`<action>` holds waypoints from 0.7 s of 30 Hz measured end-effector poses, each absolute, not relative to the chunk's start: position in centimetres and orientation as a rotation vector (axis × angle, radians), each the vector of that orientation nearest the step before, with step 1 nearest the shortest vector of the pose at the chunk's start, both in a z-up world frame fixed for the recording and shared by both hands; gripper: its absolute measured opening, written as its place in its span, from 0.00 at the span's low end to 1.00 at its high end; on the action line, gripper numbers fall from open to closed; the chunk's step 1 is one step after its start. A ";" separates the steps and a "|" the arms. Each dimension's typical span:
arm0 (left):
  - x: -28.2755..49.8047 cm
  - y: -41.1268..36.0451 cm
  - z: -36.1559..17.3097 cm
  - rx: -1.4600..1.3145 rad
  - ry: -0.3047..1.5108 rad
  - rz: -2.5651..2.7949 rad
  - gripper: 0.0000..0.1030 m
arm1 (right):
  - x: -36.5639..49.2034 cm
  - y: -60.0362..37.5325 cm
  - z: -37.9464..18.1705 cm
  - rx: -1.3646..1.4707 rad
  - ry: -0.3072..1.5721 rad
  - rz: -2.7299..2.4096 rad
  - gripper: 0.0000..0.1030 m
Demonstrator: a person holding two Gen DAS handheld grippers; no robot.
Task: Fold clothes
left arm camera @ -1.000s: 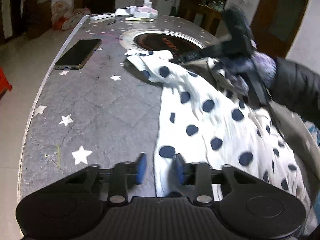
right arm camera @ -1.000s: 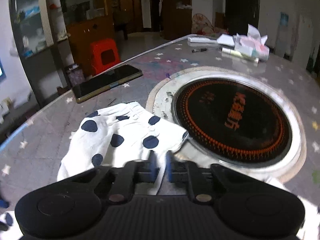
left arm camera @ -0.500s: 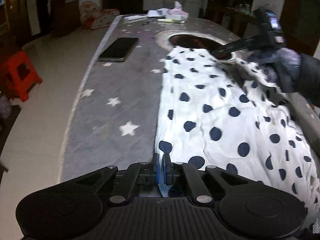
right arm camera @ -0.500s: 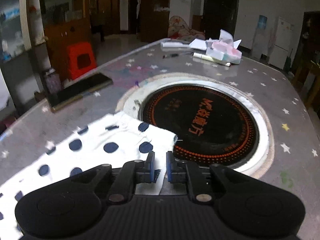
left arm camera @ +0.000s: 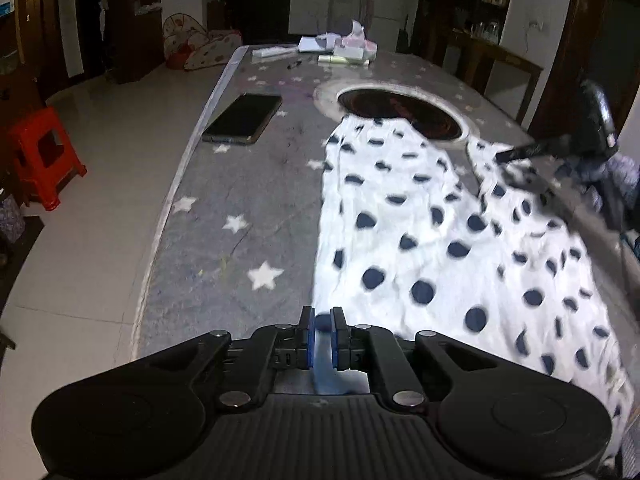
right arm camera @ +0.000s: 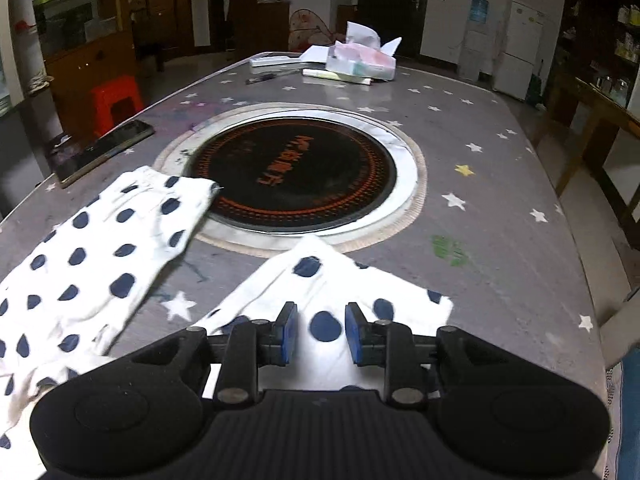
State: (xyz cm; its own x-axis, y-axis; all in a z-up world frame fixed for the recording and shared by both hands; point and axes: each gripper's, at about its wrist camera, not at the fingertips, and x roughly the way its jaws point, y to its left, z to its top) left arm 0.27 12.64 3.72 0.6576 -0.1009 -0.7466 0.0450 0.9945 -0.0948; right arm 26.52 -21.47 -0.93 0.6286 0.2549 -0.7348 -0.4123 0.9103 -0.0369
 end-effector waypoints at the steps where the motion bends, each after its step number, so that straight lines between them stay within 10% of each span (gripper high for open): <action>1: 0.6 12.3 3.8 -0.074 0.845 -0.096 0.09 | 26.8 -21.5 -1.1 -0.209 0.800 0.376 0.30; 21: 18.5 6.7 1.6 -0.078 0.792 -0.211 0.09 | 27.5 -23.2 -1.3 -0.167 0.770 0.357 0.45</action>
